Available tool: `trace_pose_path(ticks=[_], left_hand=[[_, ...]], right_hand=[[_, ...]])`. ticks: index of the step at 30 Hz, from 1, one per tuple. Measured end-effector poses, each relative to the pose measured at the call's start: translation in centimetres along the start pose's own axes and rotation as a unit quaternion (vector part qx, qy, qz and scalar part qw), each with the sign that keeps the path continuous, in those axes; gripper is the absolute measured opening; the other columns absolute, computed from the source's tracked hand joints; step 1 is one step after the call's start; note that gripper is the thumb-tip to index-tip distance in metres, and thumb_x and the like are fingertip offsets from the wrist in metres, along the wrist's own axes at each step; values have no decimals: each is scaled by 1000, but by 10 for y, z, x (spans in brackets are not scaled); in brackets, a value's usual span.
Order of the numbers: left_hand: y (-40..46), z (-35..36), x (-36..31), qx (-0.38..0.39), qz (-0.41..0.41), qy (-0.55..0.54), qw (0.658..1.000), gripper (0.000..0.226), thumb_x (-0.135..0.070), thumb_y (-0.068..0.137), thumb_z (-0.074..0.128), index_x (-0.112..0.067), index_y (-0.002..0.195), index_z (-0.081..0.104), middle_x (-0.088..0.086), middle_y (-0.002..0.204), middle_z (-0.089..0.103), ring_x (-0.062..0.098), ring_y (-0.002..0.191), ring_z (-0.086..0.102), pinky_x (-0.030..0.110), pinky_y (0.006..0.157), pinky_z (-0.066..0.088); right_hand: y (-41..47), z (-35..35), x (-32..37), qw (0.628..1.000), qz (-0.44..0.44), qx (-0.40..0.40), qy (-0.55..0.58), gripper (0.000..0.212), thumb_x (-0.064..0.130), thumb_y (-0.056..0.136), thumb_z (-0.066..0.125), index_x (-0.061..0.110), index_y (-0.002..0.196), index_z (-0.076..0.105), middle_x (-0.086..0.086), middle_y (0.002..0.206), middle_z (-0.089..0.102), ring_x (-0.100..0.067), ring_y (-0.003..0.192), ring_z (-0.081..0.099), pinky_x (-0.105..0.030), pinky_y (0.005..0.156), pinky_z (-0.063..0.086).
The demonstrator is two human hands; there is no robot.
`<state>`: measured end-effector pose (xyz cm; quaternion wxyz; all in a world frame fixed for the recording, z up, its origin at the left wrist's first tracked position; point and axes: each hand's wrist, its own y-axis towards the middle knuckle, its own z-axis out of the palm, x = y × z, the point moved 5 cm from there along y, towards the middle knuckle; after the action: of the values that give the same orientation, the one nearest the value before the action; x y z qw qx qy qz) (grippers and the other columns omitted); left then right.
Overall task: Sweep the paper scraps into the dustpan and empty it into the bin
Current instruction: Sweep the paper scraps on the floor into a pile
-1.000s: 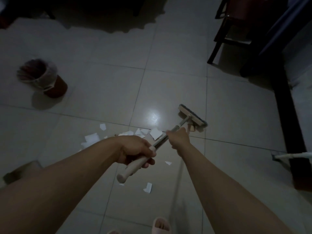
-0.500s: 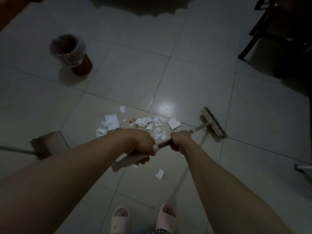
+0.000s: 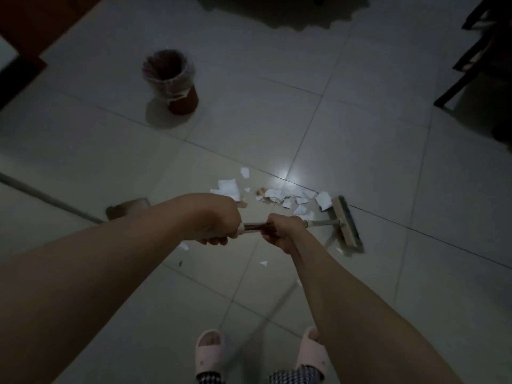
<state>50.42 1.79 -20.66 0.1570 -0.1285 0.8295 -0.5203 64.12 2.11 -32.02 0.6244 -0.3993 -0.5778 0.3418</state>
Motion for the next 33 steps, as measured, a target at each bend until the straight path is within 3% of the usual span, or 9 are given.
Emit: trace_pose_path(ticks=[10,12,15,18,22,26,30,33], left_hand=[[-33,-40,129,-21,-13,-26,999,35,-12,93,48,-9,127,56,5,71,60,13,48,47,14,35,38],[-43,-48,142,-31,-3,-24,999,33,-13,93,48,-7,123,59,6,73,61,14,49,47,18,42,38],[-59,-56,146,-40,10,-11,999,30,-14,94,49,-5,120,60,10,81,62,15,53,48,23,48,40],[-73,-60,135,-47,26,21,998,28,-15,94,50,-7,119,60,7,77,62,14,53,50,23,47,41],[-85,-55,108,-31,55,55,997,28,-16,93,52,-7,117,62,4,71,61,12,53,52,23,45,42],[-88,-35,70,-5,74,78,994,30,-17,92,52,-4,119,58,3,75,62,12,56,53,23,47,43],[-84,-6,30,27,79,121,989,35,-17,95,50,-10,128,56,5,85,63,13,61,54,23,53,46],[-79,8,17,47,73,149,985,35,-18,95,51,-10,129,56,5,84,62,12,59,53,21,47,43]], right_hand=[[-31,143,-20,999,-1,47,-25,12,-2,90,51,-1,78,48,-17,75,53,-21,59,55,-17,33,47],[-40,161,-21,998,-3,55,-20,4,-1,90,51,-3,88,53,-17,81,55,-19,60,55,-16,32,46],[-54,172,-18,998,-18,52,-5,21,-1,89,52,-3,109,57,-16,81,57,-18,60,55,-15,33,46],[-72,165,-13,999,-28,35,20,22,-3,88,49,-3,109,54,-17,80,56,-19,61,55,-16,33,47],[-99,129,-11,999,-14,1,43,4,-4,90,46,-2,88,48,-15,75,50,-20,60,52,-16,33,47],[-109,79,-21,996,1,-46,79,16,-7,88,46,2,76,44,-17,73,49,-22,60,52,-21,36,49],[-112,34,-41,989,16,-68,128,20,-8,88,45,1,71,45,-18,73,48,-25,60,51,-29,51,49],[-111,18,-59,987,37,-57,146,20,-8,88,43,0,70,45,-19,73,48,-25,58,50,-28,50,49]])
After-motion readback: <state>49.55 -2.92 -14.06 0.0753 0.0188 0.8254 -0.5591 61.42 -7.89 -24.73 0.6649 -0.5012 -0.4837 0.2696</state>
